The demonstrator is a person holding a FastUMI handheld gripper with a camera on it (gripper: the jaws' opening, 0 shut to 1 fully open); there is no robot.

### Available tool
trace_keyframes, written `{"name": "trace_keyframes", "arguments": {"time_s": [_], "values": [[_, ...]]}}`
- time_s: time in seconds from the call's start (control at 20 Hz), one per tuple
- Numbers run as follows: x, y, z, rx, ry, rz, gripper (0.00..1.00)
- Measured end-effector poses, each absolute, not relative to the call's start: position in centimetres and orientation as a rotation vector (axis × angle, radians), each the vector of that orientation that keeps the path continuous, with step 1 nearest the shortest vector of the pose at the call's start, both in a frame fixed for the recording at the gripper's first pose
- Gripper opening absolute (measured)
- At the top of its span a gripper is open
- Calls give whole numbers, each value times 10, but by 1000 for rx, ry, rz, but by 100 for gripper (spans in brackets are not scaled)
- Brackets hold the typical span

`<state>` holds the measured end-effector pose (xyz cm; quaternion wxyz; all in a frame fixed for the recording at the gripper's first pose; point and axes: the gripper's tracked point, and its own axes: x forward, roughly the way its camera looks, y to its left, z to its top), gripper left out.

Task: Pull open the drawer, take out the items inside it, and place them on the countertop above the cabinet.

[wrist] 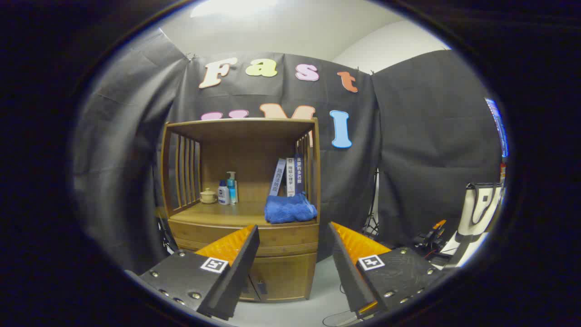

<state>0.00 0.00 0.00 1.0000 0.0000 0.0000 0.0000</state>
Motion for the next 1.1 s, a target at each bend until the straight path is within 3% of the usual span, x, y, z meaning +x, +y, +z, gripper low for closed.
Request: {"name": "trace_keyframes", "arguments": {"time_s": [0.75, 1.1], "values": [[9, 2, -5, 24, 11, -4, 89], [67, 14, -17, -8, 19, -47, 89]]}}
